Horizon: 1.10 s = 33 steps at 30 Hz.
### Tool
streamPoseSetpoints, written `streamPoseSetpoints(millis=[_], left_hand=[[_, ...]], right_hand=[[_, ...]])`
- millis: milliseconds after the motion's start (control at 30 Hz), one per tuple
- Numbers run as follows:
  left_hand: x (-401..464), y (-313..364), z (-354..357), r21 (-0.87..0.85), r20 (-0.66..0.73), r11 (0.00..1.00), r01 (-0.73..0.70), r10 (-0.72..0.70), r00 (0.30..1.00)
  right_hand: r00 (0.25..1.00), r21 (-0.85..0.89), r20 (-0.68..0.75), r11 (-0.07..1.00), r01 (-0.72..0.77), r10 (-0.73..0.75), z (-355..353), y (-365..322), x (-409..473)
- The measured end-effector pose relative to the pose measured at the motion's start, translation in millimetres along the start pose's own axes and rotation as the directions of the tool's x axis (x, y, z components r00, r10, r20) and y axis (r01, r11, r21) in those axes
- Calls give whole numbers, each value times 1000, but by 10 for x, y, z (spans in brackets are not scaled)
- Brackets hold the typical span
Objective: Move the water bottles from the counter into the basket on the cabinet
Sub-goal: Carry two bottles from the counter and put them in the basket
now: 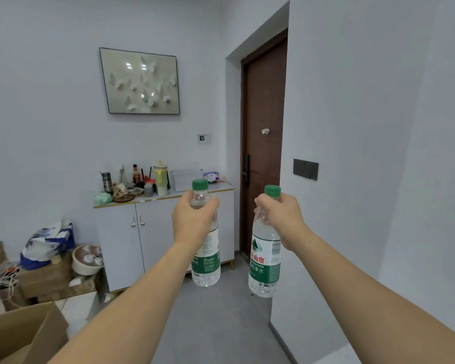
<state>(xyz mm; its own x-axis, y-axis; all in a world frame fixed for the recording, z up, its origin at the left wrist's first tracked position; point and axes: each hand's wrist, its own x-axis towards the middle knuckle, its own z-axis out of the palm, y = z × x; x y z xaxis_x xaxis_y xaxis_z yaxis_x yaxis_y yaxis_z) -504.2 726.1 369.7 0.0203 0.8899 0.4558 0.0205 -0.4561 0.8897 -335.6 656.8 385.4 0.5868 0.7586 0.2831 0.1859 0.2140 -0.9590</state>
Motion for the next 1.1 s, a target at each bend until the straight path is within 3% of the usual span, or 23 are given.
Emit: streamPoseSetpoints(millis=[433, 600, 1100], left_hand=[[1649, -641, 747, -8, -27, 1000, -20, 19, 999], [2299, -1004, 751, -32, -36, 998, 45, -46, 998], [4647, -2085, 368, 36, -7, 999, -11, 12, 1000]], right_hand=[[997, 62, 48, 997, 50, -53, 642, 355, 1855], [996, 47, 69, 998, 44, -48, 1098, 566, 2427], [992, 81, 106, 995, 53, -62, 2862, 1097, 4275]])
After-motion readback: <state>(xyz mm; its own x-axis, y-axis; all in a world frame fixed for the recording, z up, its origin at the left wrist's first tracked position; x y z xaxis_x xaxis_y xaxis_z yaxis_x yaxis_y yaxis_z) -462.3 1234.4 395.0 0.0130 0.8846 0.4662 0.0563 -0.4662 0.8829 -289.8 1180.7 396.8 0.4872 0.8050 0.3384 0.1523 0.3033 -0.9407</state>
